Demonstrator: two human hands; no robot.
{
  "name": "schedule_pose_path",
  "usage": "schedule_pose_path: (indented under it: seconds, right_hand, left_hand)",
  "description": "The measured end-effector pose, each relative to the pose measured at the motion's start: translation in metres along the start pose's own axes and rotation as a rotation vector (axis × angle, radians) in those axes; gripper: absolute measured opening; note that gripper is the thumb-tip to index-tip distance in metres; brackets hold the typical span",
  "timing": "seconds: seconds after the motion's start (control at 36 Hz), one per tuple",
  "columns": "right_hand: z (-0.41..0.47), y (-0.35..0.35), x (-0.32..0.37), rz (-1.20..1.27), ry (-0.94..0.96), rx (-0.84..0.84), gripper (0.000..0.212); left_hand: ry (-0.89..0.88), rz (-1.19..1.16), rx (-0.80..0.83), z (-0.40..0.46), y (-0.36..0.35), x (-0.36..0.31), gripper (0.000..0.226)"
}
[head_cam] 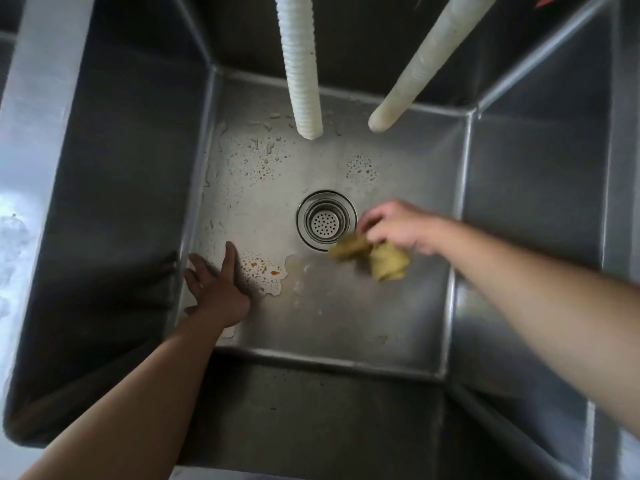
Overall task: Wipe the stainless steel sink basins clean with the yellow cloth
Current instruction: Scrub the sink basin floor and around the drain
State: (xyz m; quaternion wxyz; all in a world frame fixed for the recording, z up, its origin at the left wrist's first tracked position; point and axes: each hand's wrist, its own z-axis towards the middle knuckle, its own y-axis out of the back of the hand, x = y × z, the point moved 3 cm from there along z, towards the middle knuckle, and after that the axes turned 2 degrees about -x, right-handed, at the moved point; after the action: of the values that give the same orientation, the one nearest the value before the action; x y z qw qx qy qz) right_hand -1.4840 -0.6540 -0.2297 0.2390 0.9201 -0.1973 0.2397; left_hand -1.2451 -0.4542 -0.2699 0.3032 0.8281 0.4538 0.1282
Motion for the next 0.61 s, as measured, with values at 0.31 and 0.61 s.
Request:
schedule_pose_path:
  seconds: [0.31, 0.61]
  right_hand:
    - [0.086, 0.09, -0.015, 0.039, -0.093, -0.658, 0.058]
    - [0.067, -0.021, 0.004, -0.429, 0.311, -0.412, 0.052]
  left_hand:
    - [-0.008, 0.029, -0.02, 0.007, -0.004, 0.001, 0.109]
    - [0.001, 0.019, -0.019, 0.009, -0.006, -0.003, 0.108]
